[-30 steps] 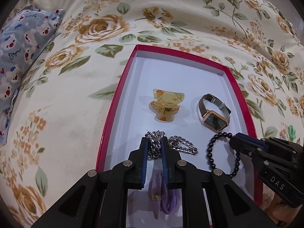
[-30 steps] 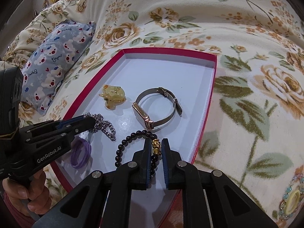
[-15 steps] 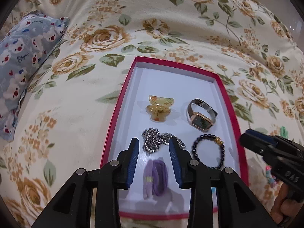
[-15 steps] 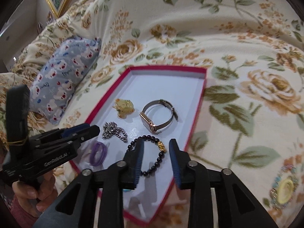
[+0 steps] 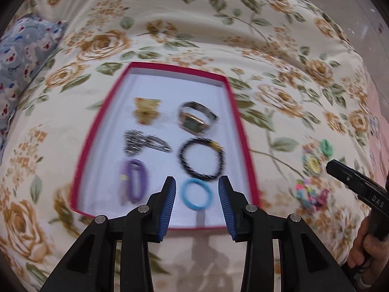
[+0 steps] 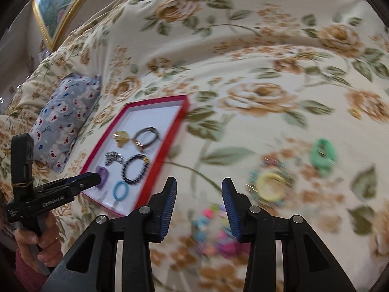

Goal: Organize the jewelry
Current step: 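Move both open tools away from the box toward the loose hair accessories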

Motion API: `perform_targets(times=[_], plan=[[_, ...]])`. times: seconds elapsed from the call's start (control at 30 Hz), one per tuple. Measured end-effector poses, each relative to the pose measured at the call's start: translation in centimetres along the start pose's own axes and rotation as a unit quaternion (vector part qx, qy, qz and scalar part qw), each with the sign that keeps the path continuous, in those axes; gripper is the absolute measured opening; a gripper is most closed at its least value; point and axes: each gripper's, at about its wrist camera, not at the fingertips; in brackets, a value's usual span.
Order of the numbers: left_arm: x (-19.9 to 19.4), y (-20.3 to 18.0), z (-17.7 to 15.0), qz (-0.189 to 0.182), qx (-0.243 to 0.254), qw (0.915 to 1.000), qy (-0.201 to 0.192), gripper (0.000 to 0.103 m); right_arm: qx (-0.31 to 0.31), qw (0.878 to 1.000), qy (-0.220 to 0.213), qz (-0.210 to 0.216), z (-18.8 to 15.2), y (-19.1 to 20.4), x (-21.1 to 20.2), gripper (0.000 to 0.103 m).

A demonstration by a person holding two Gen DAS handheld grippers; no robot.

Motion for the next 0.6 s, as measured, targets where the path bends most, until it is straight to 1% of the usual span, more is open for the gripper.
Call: perform_targets(times=[0.2, 0.3, 0.6], plan=[[-0.3, -2.2, -1.3, -0.022, 0.025, 0.9993, 0.017, 0.036, 0.027, 0.999, -0.006, -0.026, -2.4, -2.8, -2.7, 0.040], [-0.1, -3.3, -1.6, -0.026, 0.036, 0.9987, 0.024, 0.036, 0.041, 0.998, -0.008, -0.035, -3.2, -4.0, -3.5, 0.040], [1.5, -7.6, -1.4, -0.048, 0.073, 0.9954, 0.040, 0.036, 0.069, 0.996, -0.019, -0.053, -4.2, -7.2, -5.0, 0.040]])
Point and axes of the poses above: each gripper's, at about its wrist camera, not at the fingertips, and x roughly the way its jaws point, y to its left, z to its top, and after that the axes turned 11 degrees about -x, right-handed
